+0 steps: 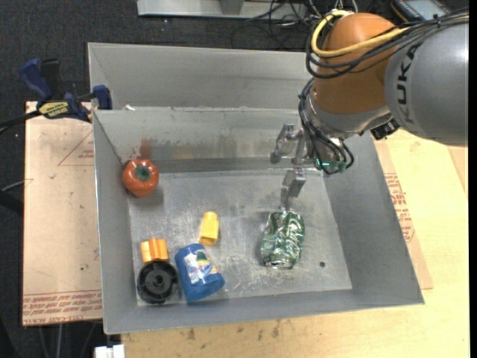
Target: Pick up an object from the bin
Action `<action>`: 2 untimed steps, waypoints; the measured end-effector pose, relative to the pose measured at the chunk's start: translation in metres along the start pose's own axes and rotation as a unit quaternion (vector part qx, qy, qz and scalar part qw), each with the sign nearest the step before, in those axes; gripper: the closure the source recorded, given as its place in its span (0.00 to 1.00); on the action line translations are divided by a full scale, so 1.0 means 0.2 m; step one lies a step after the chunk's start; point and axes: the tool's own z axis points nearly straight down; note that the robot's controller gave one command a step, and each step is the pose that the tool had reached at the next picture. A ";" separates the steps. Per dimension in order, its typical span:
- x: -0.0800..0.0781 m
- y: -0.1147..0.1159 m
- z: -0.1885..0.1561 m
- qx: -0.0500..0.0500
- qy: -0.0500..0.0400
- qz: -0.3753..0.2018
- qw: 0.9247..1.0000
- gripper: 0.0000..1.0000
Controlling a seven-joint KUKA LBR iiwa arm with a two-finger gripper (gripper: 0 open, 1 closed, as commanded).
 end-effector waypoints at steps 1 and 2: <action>-0.01 0.00 -0.02 0.000 -0.004 0.000 1.000 0.00; 0.28 -0.10 0.48 0.000 -0.002 0.044 0.999 1.00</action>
Offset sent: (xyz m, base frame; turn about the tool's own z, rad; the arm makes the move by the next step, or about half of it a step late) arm -0.0554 -0.0198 -0.0947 0.0889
